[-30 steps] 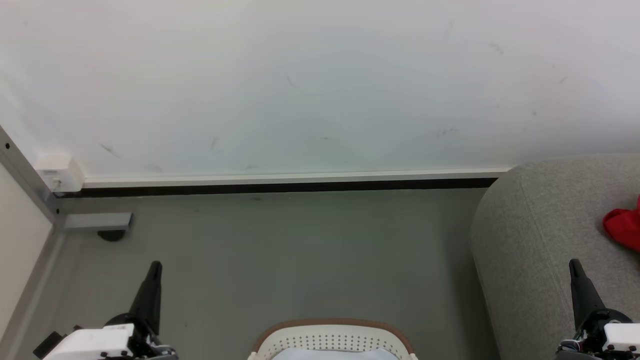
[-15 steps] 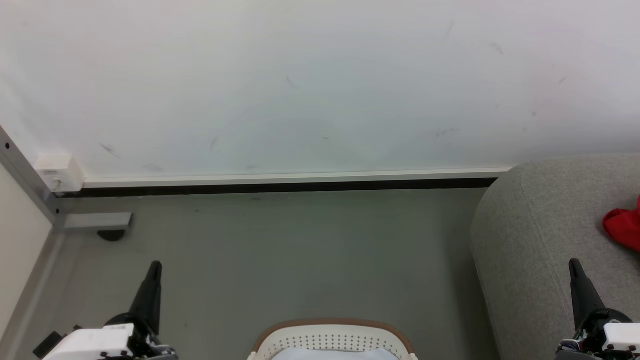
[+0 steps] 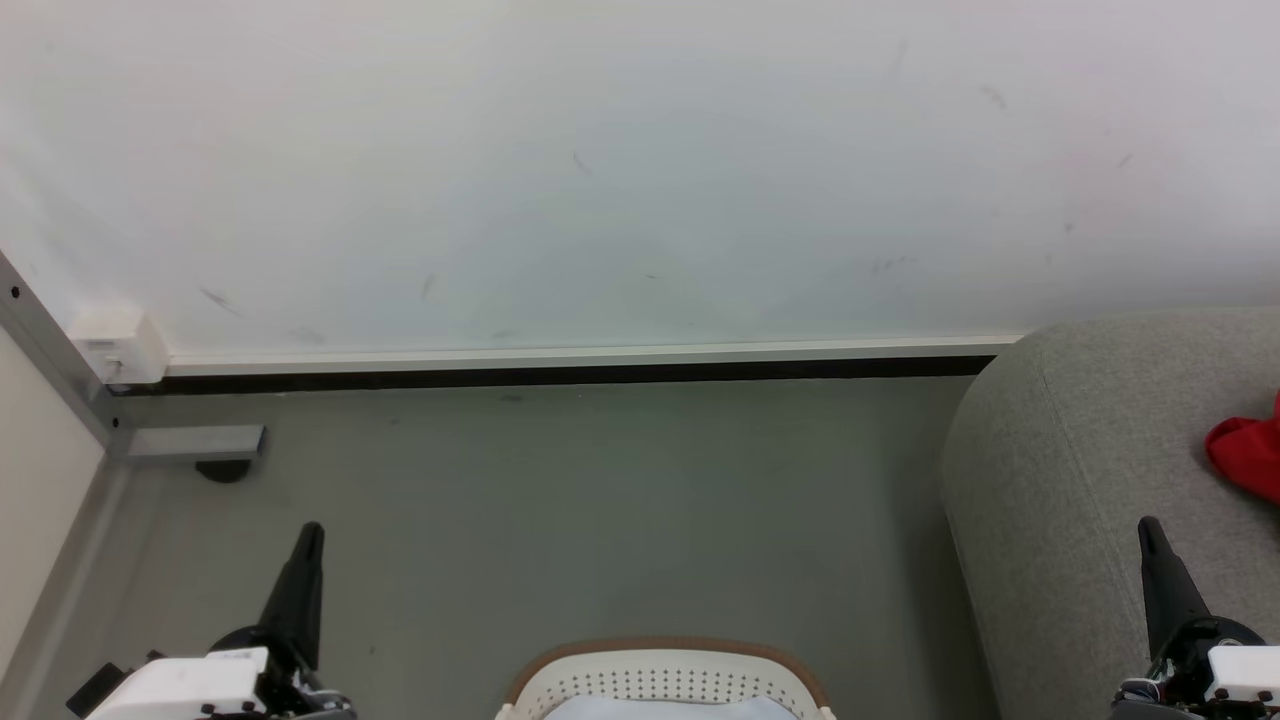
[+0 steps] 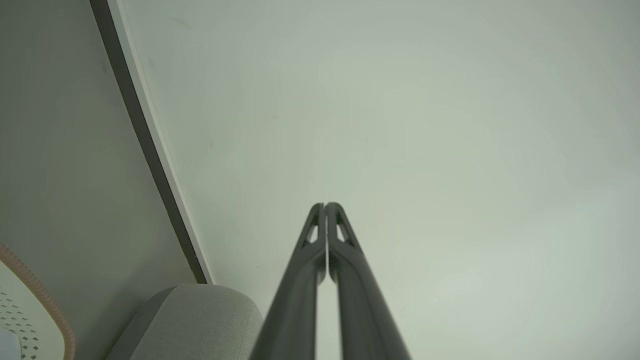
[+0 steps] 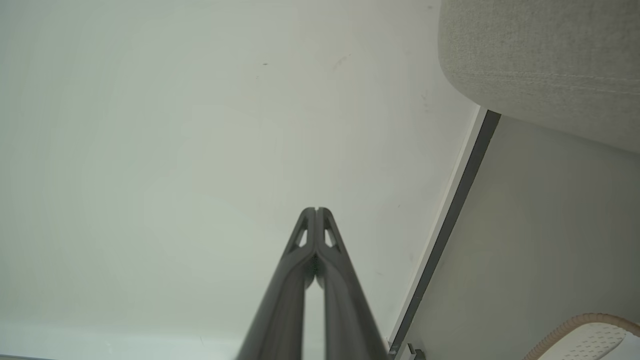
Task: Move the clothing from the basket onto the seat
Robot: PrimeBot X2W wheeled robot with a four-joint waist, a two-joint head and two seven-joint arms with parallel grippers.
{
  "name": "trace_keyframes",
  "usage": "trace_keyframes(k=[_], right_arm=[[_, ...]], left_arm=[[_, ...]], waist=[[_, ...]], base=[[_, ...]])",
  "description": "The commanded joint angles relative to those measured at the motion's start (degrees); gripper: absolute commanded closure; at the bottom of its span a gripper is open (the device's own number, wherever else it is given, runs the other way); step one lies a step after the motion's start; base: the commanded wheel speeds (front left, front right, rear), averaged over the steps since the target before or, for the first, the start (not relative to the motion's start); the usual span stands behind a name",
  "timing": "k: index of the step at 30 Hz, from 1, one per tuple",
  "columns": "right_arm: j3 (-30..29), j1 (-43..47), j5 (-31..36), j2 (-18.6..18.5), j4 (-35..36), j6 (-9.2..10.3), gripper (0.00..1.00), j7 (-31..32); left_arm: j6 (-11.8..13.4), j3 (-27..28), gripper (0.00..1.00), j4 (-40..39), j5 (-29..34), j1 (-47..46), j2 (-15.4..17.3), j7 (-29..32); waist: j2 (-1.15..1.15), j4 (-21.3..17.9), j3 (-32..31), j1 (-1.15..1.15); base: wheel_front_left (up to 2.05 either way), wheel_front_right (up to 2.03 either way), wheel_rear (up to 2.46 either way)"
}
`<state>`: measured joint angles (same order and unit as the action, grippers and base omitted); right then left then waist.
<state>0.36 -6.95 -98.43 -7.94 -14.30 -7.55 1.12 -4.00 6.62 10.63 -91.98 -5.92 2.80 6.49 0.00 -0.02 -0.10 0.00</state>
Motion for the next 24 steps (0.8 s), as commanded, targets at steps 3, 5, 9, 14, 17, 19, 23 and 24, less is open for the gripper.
trace_keyframes(k=[3,5,9,14,17,19,23,24], right_arm=[[0.20,0.10,-0.36,-0.61,0.33,0.12,1.00,-0.20],[0.31,0.11,-0.46,-0.63,0.36,0.12,1.00,-0.23],[0.46,0.12,-0.49,-0.73,0.39,0.12,1.00,-0.47],[0.67,0.14,-0.77,-0.88,0.42,0.12,1.00,-0.58],[0.81,0.15,-0.91,-1.00,0.45,0.12,1.00,-0.74],[0.92,0.15,-1.02,-1.08,0.45,0.12,1.00,-0.78],[1.13,0.17,-1.08,-1.26,0.49,0.12,1.00,-1.02],[1.18,0.17,-1.15,-1.29,0.48,0.12,1.00,-1.05]], left_arm=[[-0.25,0.12,1.00,-0.20,-0.73,-0.49,0.12,0.22],[-0.25,0.12,1.00,-0.20,-0.73,-0.49,0.12,0.22],[-0.25,0.12,1.00,-0.21,-0.73,-0.49,0.12,0.22],[-0.25,0.12,1.00,-0.21,-0.73,-0.49,0.12,0.22],[-0.25,0.12,1.00,-0.20,-0.73,-0.49,0.12,0.22],[-0.25,0.11,1.00,-0.20,-0.73,-0.49,0.12,0.22],[-0.25,0.11,1.00,-0.21,-0.73,-0.49,0.12,0.22],[-0.25,0.11,1.00,-0.21,-0.73,-0.49,0.12,0.22]], waist=[[0.00,0.00,0.00,0.00],[0.00,0.00,0.00,0.00],[0.00,0.00,0.00,0.00],[0.00,0.00,0.00,0.00],[0.00,0.00,0.00,0.00],[0.00,0.00,0.00,0.00],[0.00,0.00,0.00,0.00],[0.00,0.00,0.00,0.00]], base=[[0.00,0.00,0.00],[0.00,0.00,0.00],[0.00,0.00,0.00],[0.00,0.00,0.00],[0.00,0.00,0.00],[0.00,0.00,0.00],[0.00,0.00,0.00],[0.00,0.00,0.00]])
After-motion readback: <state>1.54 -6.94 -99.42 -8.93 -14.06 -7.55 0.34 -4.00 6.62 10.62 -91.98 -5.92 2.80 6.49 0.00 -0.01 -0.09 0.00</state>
